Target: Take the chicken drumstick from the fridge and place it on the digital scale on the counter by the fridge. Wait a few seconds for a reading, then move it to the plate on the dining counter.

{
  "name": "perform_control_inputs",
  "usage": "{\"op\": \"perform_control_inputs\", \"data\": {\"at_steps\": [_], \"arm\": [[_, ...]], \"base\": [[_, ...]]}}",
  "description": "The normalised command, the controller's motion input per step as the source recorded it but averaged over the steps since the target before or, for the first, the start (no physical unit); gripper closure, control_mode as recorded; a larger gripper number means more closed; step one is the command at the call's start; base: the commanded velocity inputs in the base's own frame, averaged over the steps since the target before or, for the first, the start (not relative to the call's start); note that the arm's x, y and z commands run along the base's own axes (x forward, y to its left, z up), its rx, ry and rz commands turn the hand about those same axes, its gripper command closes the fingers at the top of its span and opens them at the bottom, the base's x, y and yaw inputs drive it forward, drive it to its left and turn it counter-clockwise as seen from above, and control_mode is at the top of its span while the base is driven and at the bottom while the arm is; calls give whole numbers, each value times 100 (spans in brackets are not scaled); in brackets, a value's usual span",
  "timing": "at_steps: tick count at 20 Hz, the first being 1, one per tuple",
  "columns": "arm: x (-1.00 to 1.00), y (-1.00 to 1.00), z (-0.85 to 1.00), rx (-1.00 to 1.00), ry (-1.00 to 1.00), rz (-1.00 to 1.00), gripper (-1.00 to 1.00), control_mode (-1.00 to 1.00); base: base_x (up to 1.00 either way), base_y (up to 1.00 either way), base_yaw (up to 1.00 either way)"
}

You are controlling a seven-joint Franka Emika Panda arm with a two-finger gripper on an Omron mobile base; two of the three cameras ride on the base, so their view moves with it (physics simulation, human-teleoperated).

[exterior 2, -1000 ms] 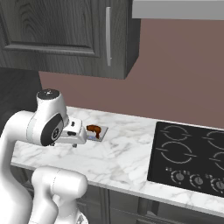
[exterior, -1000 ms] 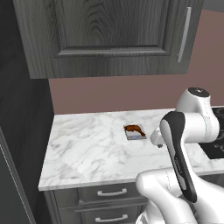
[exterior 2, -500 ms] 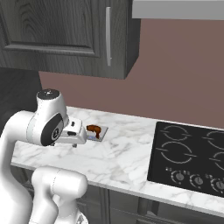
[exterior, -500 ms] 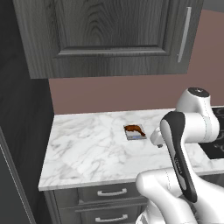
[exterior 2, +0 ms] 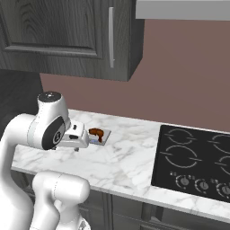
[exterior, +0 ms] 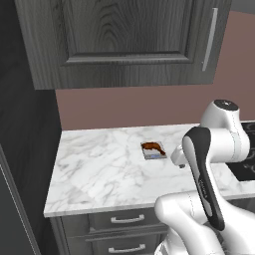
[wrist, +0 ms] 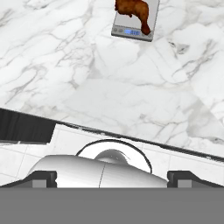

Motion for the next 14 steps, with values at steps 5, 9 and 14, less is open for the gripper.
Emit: {"op": "perform_control_inputs", "data": {"at_steps": [5,9,14], "arm": [[0,0,0,0,0,0,-100,-100],[0,0,0,0,0,0,-100,-100],[0,0,0,0,0,0,-100,-100]], "base": [[0,0,0],[0,0,0],[0,0,0]]}}
